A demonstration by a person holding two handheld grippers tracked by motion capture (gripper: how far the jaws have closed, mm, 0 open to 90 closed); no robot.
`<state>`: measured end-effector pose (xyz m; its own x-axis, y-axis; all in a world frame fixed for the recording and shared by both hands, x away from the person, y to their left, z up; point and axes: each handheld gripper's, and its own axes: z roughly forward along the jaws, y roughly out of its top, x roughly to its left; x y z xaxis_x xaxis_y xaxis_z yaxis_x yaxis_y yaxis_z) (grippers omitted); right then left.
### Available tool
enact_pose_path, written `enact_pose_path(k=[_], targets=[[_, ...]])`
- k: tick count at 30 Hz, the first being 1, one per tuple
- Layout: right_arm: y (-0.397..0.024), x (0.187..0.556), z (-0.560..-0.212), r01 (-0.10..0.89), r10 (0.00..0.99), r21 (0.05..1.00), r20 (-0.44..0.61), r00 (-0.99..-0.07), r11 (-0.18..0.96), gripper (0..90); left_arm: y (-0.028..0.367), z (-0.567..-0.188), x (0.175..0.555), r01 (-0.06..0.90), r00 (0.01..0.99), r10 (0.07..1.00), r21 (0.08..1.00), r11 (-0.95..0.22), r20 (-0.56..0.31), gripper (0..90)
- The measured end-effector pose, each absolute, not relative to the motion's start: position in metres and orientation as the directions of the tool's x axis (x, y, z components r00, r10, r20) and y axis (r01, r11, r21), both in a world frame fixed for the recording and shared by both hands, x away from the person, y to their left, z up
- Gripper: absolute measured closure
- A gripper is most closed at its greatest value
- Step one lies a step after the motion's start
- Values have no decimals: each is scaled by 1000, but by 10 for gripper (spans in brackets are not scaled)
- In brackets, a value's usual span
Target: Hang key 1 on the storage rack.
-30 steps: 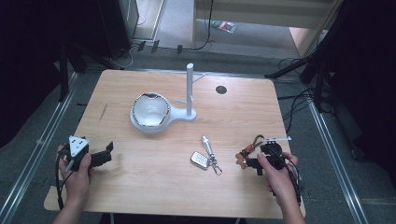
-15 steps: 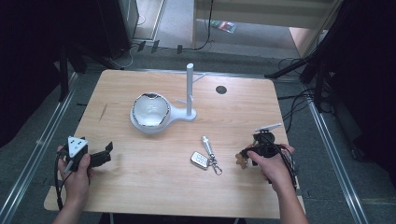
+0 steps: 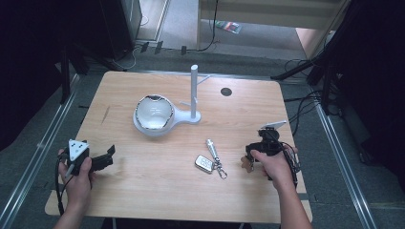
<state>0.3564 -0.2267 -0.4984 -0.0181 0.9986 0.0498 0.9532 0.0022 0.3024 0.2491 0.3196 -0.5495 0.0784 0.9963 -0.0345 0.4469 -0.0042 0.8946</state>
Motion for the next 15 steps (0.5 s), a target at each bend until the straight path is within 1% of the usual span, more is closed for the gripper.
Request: enact_pose_path(k=[2, 3, 4, 7, 10, 12, 13, 15], targets=[[-224, 358, -498, 955, 999, 296, 36, -19, 7, 234, 319, -550, 249, 446, 77, 996, 895, -4, -33, 0], [-224, 358, -498, 955, 999, 296, 36, -19, 7, 234, 319, -550, 249, 446, 77, 996, 895, -4, -33, 0], [-222, 360, -497, 957, 999, 289, 44, -7, -6, 256, 319, -550, 249, 445, 76, 997, 895, -5, -33, 0], [-219, 364, -497, 963, 1000, 267, 25, 7, -13, 264, 320, -549, 249, 448, 78, 996, 894, -4, -35, 0], [-218, 368, -496, 971, 997, 226, 50, 66, -75, 270, 320, -549, 249, 447, 79, 996, 894, -4, -35, 0], [-218, 371, -496, 973, 995, 208, 56, 86, -96, 283, 320, -550, 249, 447, 79, 996, 895, -4, -35, 0], [-218, 372, -497, 974, 994, 199, 53, 96, -105, 307, 320, -549, 249, 448, 79, 996, 894, -4, -35, 0], [-218, 373, -498, 976, 994, 193, 50, 97, -105, 322, 320, -549, 249, 447, 79, 996, 895, -4, -35, 0]])
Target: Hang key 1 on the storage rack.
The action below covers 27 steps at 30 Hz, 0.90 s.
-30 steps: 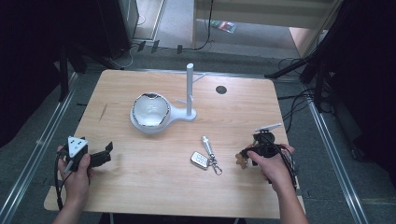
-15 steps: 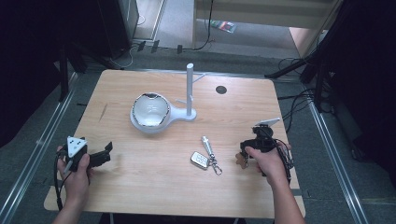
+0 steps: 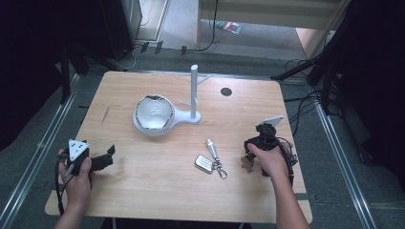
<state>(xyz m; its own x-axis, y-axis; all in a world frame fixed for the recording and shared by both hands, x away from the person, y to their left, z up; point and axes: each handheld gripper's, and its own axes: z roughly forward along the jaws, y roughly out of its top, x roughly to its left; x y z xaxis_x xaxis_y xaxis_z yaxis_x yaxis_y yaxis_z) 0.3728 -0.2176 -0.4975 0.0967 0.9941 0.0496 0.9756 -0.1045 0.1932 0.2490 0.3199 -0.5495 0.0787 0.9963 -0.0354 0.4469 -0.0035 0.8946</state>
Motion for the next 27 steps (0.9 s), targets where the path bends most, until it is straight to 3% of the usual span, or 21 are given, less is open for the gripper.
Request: enact_pose_path(k=[1, 5, 27], targets=[[-217, 374, -499, 976, 993, 183, 39, 115, -120, 371, 320, -549, 249, 449, 79, 996, 894, -3, -36, 0], [-217, 376, -501, 973, 989, 175, 31, 146, -149, 422, 320, -549, 249, 447, 79, 996, 894, -4, -36, 0], [-214, 387, -504, 963, 974, 145, 46, 223, -228, 570, 320, -549, 249, 449, 79, 996, 894, -4, -35, 0]])
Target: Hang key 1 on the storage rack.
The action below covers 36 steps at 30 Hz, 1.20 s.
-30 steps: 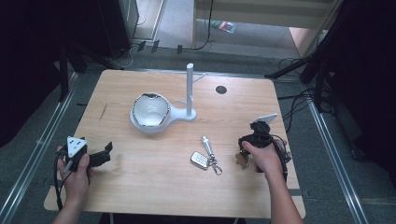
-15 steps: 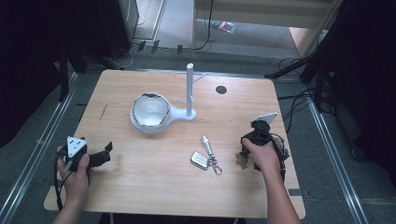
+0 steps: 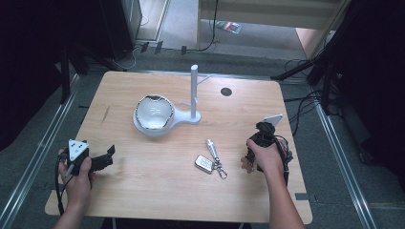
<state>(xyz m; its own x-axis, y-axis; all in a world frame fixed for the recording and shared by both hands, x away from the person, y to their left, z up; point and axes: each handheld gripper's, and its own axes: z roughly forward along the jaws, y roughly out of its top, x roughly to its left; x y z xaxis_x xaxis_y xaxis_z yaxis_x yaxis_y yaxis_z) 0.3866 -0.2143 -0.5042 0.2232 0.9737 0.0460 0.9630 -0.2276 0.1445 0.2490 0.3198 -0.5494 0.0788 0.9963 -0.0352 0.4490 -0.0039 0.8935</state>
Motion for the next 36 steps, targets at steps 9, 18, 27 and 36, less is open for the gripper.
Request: enact_pose_path(k=[9, 18, 27, 36], targets=[[-210, 387, -505, 974, 984, 147, -3, 176, -174, 596, 320, -550, 249, 448, 78, 996, 894, -5, -34, 0], [-211, 386, -504, 977, 988, 149, -6, 153, -150, 673, 319, -550, 249, 449, 79, 996, 893, -5, -33, 0], [-212, 377, -505, 971, 994, 215, 1, 108, -105, 707, 320, -550, 250, 451, 78, 996, 892, -3, -37, 0], [-211, 367, -495, 953, 997, 292, 37, 69, -77, 709, 320, -550, 250, 451, 81, 996, 892, -4, -36, 0]])
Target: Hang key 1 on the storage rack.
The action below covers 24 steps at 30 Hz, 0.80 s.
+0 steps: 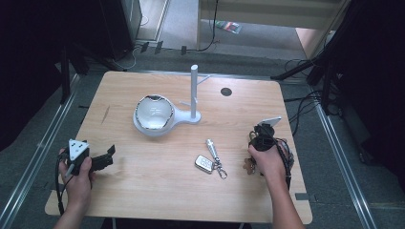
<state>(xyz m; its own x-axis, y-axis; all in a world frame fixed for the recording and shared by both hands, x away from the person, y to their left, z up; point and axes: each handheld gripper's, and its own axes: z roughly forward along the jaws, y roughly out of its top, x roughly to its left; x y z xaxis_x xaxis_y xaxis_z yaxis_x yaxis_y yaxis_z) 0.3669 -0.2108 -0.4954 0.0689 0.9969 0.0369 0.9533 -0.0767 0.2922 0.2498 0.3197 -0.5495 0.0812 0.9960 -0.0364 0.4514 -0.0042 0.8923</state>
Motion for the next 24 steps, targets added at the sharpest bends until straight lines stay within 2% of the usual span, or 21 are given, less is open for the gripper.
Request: enact_pose_path(k=[4, 5, 11, 24], targets=[[-209, 363, -487, 939, 997, 338, 55, 53, -68, 710, 320, -550, 250, 451, 81, 996, 892, -5, -36, 0], [-208, 360, -480, 922, 997, 381, 67, 41, -64, 709, 320, -550, 250, 451, 81, 996, 892, -4, -36, 0], [-203, 353, -464, 877, 996, 479, 86, -8, -34, 709, 320, -550, 250, 451, 81, 996, 892, -4, -37, 0], [-184, 344, -442, 785, 992, 619, 113, -63, -21, 709, 320, -549, 250, 451, 82, 996, 893, -4, -37, 0]])
